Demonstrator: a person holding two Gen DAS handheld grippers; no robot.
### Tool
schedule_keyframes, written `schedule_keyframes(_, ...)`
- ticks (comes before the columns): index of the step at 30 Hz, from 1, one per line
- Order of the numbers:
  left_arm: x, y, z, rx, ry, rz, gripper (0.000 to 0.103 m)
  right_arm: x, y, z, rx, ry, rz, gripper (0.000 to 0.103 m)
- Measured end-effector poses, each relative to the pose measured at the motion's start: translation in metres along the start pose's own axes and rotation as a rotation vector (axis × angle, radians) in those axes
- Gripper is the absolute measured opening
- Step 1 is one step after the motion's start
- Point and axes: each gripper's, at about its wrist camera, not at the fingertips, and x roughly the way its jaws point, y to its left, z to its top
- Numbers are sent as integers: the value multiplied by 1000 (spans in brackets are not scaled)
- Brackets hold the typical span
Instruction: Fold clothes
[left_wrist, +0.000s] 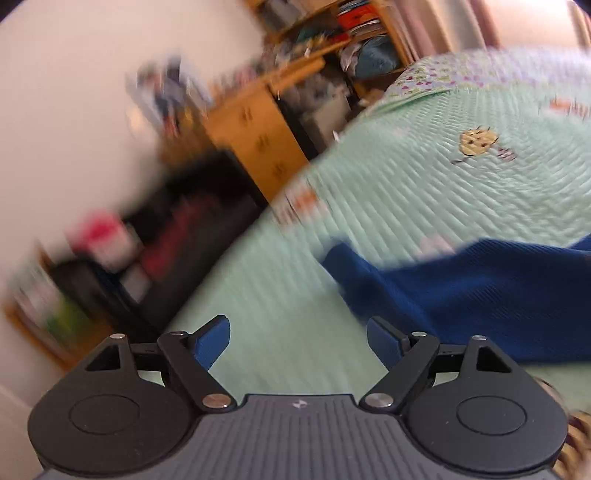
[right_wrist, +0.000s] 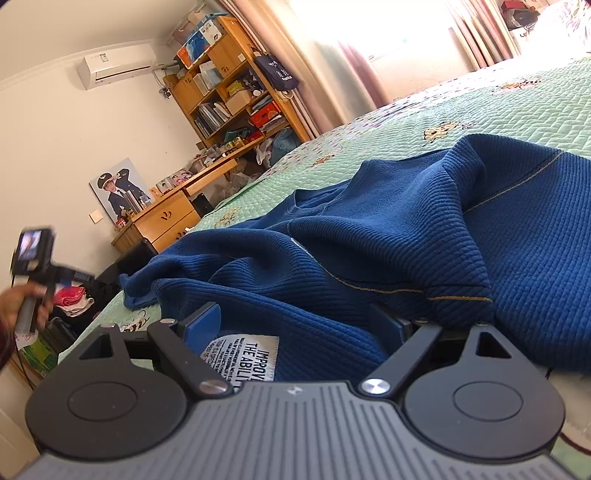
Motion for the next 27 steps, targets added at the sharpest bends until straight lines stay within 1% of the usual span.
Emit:
schedule_keyframes(3,0,22,-45,-165,46,-176,84,-1,0,1,0,1,-1,88)
schedule_keyframes(6,0,40,-77,-341,79,-350,86,-2,1,1,-1,2,-3,88)
schedule_keyframes(8,5,51,-85,-451,98,-403,86,-2,2,1,-4,3,-5,88)
schedule_keyframes(10,10,54,-84,-509,99,-400,86,-2,1,2,-3,4,-5,88)
schedule_keyframes(13,21,53,-79,-529,116,-349,87,-1,2,2,-4,5,-6,88)
schedule_keyframes(16,51,68,-68,-642,183,-348,87,0,2,2,-8,9,-11,88)
schedule_keyframes(19,80,76,-59,-757,205,-373,89,1,3,3,-12,12,-15,88)
schedule_keyframes(23,107,72,-46,-810,194,-379,101,3,3,3,-15,15,-20,88)
schedule_keyframes(25,115,68,-42,-827,176,-392,102,3,3,3,-17,17,-22,88)
schedule_keyframes(27,122,64,-38,-841,142,-433,102,4,4,3,-19,19,-25,88)
